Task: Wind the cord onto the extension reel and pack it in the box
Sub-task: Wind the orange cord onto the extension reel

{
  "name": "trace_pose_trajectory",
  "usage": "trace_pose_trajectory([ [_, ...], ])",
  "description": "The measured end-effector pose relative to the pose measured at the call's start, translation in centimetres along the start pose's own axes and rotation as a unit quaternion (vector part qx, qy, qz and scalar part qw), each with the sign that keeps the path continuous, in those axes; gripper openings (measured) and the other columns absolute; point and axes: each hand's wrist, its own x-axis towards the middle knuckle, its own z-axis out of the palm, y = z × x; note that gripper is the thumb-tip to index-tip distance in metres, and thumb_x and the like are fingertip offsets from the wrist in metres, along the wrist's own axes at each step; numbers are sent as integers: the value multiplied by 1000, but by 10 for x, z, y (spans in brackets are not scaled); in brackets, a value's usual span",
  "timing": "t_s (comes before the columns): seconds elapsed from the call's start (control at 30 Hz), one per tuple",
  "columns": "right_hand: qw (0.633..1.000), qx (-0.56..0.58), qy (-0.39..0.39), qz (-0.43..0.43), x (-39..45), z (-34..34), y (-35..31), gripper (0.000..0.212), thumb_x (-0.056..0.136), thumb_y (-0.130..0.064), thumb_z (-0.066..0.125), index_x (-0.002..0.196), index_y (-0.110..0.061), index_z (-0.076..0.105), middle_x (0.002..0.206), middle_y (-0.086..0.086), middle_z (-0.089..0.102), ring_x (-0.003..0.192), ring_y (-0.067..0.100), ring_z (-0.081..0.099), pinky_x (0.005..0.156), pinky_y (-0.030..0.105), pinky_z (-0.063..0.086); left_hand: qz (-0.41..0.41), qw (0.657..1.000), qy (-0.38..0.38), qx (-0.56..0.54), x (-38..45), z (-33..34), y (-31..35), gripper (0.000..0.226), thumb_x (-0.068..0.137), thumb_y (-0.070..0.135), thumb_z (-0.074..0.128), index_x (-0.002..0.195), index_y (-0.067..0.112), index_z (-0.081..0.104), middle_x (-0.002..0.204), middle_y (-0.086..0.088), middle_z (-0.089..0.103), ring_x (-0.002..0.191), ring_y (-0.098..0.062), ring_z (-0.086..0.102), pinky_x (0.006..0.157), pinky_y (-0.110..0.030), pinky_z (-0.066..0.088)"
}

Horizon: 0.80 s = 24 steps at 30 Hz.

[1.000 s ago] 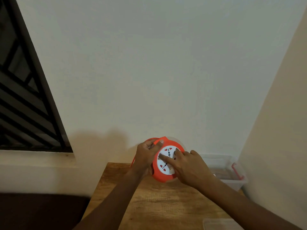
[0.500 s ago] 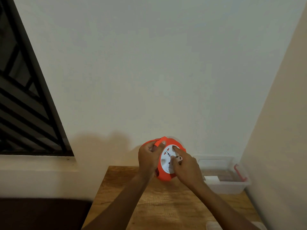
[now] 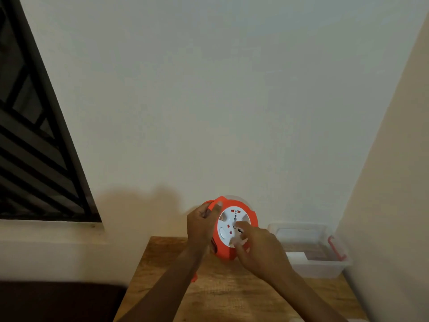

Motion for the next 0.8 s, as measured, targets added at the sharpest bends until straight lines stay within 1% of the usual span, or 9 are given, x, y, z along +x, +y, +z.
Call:
trace_pose_trajectory([
  [0.1, 974, -141, -13, -179, 4, -12, 3, 39, 79, -26, 75, 117, -26, 68, 130, 9, 62, 104, 31, 67, 82, 45, 57, 2, 1000, -18, 5, 3, -4, 2, 8, 97, 30, 70, 98, 29, 78, 91, 7, 83, 81, -19, 81, 68, -33, 66],
  [0.17, 954, -185, -58, -229, 7, -21, 3, 40, 80, -22, 77, 119, -25, 67, 143, 14, 50, 115, 37, 59, 87, 49, 54, -3, 999, -32, 12, 4, -6, 4, 11, 97, 31, 70, 102, 26, 78, 96, 3, 83, 84, -22, 81, 72, -37, 66],
  [0.23, 929, -238, -83, -271, 9, -24, 1, 36, 87, -25, 70, 123, -25, 65, 155, 12, 33, 125, 38, 50, 94, 51, 50, -15, 999, -50, 13, 6, -7, 5, 16, 96, 31, 71, 107, 22, 78, 99, 1, 83, 86, -24, 81, 74, -41, 67],
  [0.33, 906, -291, -118, -284, 8, -15, 0, 35, 94, -25, 61, 128, -18, 60, 161, 13, 15, 129, 42, 42, 102, 55, 42, -23, 996, -79, 26, 6, -9, 7, 18, 96, 32, 71, 109, 21, 78, 98, 3, 83, 86, -23, 81, 74, -39, 67],
  [0.4, 898, -315, -126, -279, 12, -14, -1, 33, 94, -25, 61, 126, -19, 62, 161, 12, 14, 130, 43, 39, 103, 57, 36, 0, 994, -98, 55, 5, -10, 7, 15, 96, 32, 71, 107, 26, 78, 97, 6, 83, 86, -19, 81, 73, -33, 67],
  [0.5, 886, -336, -139, -287, 18, -17, 2, 39, 93, -30, 62, 131, -30, 54, 160, 11, 17, 134, 43, 33, 104, 56, 30, 28, 989, -125, 70, 2, -11, 11, 10, 96, 29, 72, 97, 37, 78, 92, 12, 83, 82, -13, 80, 66, -22, 62],
  [0.6, 865, -367, -143, -311, 18, -14, 5, 46, 91, -37, 63, 134, -39, 46, 159, 12, 20, 134, 43, 33, 104, 57, 31, 16, 988, -139, 57, 3, -14, 13, 13, 97, 29, 71, 95, 39, 81, 94, 7, 83, 85, -17, 81, 69, -28, 65],
  [0.67, 855, -383, -146, -319, 17, -14, 2, 45, 89, -39, 65, 132, -39, 49, 156, 13, 26, 132, 41, 36, 102, 56, 34, 7, 987, -152, 52, 4, -16, 12, 13, 97, 32, 71, 98, 38, 82, 97, 2, 83, 87, -21, 81, 74, -34, 66],
  [0.8, 828, -421, -149, -339, 17, -17, -5, 40, 88, -33, 68, 126, -41, 58, 148, 15, 38, 120, 40, 46, 92, 53, 46, -26, 986, -158, 41, 2, -16, 7, 14, 97, 34, 69, 97, 39, 82, 98, 0, 83, 87, -23, 81, 72, -30, 65],
])
